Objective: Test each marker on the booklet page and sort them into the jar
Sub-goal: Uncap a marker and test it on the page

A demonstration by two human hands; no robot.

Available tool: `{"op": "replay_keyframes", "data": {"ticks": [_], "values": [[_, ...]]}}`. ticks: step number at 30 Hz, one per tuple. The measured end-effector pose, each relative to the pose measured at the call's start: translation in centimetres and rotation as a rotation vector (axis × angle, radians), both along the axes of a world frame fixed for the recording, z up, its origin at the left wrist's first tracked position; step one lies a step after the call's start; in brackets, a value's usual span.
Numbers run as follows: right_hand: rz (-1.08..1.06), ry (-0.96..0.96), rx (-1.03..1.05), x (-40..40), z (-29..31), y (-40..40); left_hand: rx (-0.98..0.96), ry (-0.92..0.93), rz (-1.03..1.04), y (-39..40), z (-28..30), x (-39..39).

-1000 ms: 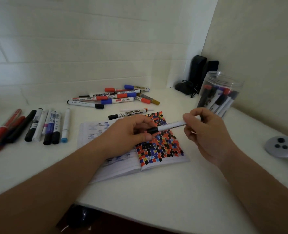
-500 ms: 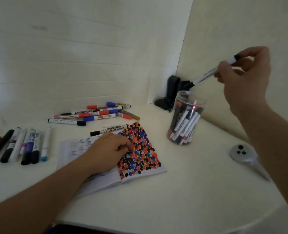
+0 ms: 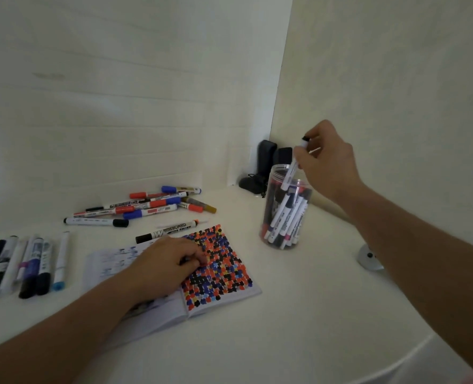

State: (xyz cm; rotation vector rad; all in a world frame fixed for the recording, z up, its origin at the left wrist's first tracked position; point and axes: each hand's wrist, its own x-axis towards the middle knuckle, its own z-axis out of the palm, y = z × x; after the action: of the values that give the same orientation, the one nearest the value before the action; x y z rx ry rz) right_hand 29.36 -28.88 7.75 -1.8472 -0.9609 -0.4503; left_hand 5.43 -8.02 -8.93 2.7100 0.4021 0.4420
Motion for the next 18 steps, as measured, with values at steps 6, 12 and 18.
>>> {"op": "replay_keyframes", "data": {"ticks": [6, 12, 18], "values": [[-0.004, -0.109, -0.349, -0.2, -2.2, 1.1, 0.028, -0.002, 0.017, -0.3, 0.0, -0.1], [-0.074, -0.263, -0.485, 0.3, -3.6, 2.2, -0.044, -0.115, 0.176, 0.0, 0.5, -0.1], [-0.079, -0.633, -0.129, -0.6, -5.0, 2.8, 0.142, -0.066, 0.693, 4.0, 0.1, -1.2]]}}
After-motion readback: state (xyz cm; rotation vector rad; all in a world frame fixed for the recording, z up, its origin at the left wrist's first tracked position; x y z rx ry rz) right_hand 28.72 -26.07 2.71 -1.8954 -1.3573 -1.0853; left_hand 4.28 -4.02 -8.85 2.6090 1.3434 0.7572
